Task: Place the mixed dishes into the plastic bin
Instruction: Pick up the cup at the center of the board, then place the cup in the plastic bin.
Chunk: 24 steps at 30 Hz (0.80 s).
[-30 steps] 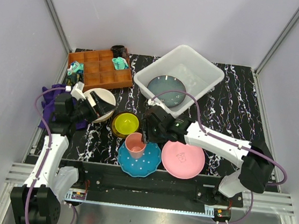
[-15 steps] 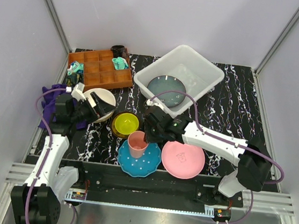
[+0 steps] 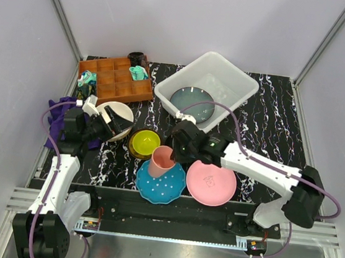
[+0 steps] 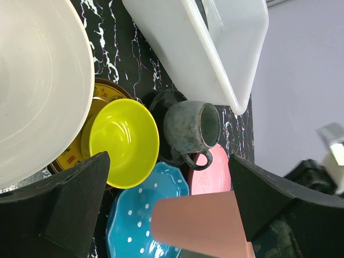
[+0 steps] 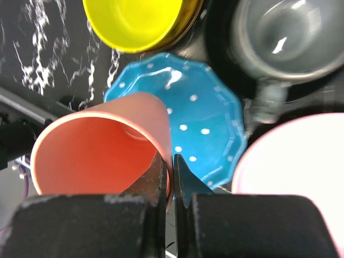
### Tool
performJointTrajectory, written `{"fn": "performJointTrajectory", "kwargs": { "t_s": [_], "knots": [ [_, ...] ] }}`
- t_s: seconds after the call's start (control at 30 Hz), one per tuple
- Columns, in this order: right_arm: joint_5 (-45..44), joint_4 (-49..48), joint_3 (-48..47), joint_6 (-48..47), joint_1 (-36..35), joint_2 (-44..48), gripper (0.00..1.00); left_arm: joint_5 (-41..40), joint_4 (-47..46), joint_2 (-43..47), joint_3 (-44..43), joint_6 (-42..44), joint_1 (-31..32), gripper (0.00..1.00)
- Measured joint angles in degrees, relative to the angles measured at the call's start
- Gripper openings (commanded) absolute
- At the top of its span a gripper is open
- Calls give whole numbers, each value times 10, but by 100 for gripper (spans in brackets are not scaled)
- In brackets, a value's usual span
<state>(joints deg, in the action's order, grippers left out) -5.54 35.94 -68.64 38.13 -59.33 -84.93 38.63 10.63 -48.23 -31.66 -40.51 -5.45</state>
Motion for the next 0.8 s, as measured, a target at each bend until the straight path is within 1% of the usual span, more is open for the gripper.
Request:
{"fn": "performJointTrajectory", "kwargs": {
  "t_s": [0.07, 0.17, 0.3, 0.4, 0.5, 0.57, 0.7, 0.8],
  "knots": [
    [-27, 23, -15, -6, 1, 24, 0, 0, 0, 0, 0, 0, 0, 95],
    [-66, 61, -71, -21, 21, 51, 0, 0, 0, 0, 0, 0, 0, 95],
    [-97, 81, -168, -53, 119, 54, 0, 0, 1, 0, 0, 0, 0, 95],
    [-114, 98, -239, -80, 211, 35, 0, 0, 3, 0, 0, 0, 0, 95],
    [-116, 107, -327, -103, 292, -22, 0, 1, 5, 0, 0, 1, 0, 95],
    [-115, 106, -384, -117, 331, -76, 0, 1, 5, 0, 0, 2, 0, 95],
    [-113, 111, -487, -136, 382, -201, 0, 1, 6, -2, 0, 2, 0, 95],
    [-111, 125, -552, -143, 407, -290, 0, 2, 6, -10, 0, 2, 0, 95]
  ]
}}
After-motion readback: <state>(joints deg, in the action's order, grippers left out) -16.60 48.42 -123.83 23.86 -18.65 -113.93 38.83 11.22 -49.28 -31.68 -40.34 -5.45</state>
